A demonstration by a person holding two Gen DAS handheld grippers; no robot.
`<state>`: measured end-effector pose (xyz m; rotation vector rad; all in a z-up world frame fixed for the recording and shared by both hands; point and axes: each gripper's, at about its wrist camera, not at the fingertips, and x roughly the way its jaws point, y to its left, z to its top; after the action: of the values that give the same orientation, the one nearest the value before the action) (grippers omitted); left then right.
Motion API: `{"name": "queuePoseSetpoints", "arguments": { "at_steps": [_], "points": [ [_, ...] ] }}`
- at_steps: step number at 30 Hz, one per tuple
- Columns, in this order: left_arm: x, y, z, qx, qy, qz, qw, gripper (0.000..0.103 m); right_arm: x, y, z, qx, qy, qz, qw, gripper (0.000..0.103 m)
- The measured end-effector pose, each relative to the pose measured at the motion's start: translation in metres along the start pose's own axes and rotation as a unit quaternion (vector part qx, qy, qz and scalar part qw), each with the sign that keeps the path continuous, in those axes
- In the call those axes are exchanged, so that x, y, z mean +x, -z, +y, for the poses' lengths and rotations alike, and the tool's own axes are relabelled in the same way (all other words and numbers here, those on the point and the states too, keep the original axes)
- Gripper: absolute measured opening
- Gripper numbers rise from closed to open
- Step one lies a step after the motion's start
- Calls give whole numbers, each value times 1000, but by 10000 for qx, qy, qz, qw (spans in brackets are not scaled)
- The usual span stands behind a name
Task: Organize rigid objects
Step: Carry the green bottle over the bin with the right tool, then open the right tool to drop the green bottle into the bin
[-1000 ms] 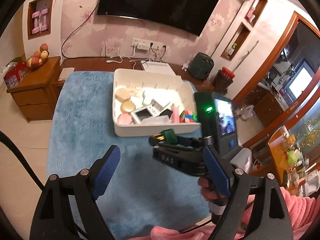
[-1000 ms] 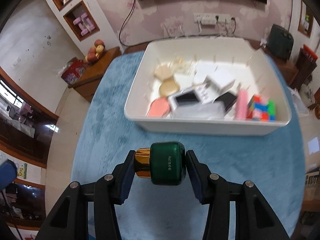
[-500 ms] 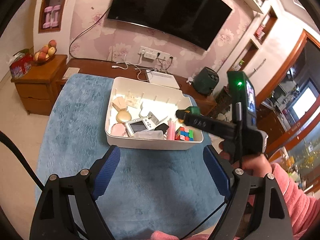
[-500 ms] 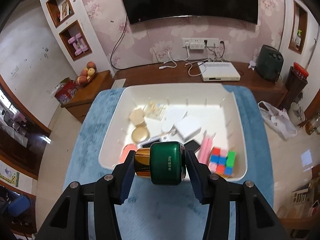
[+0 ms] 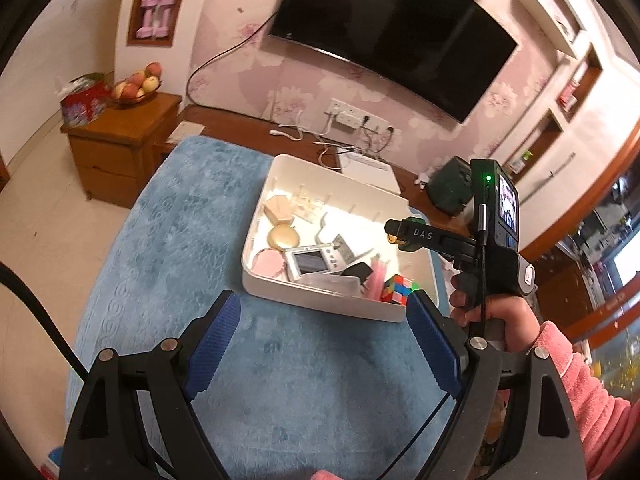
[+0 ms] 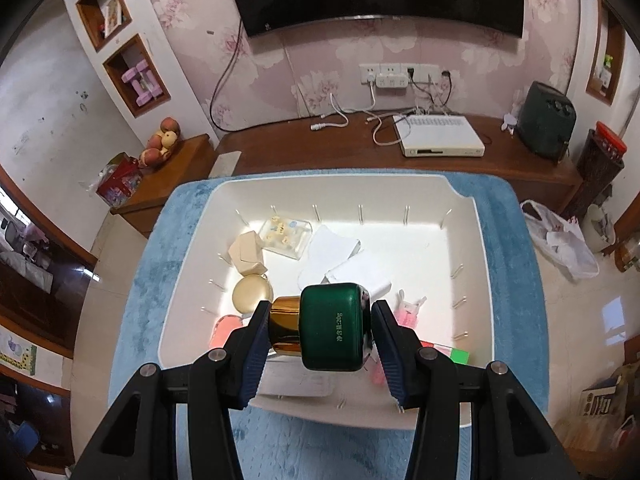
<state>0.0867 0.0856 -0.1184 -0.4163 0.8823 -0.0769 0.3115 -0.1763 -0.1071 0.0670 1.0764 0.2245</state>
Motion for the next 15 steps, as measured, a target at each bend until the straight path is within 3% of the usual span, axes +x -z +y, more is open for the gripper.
{"name": "queuePoseSetpoints", "arguments": {
  "at_steps": [4, 15],
  "points": [
    [0, 1, 4, -59, -131, 43, 9999, 87, 11, 0, -5, 184, -12, 121, 9998, 50],
    [-7, -9, 11, 240, -95, 69, 9996, 87, -3, -1, -5, 434, 128, -208, 9988, 55]
  ]
}}
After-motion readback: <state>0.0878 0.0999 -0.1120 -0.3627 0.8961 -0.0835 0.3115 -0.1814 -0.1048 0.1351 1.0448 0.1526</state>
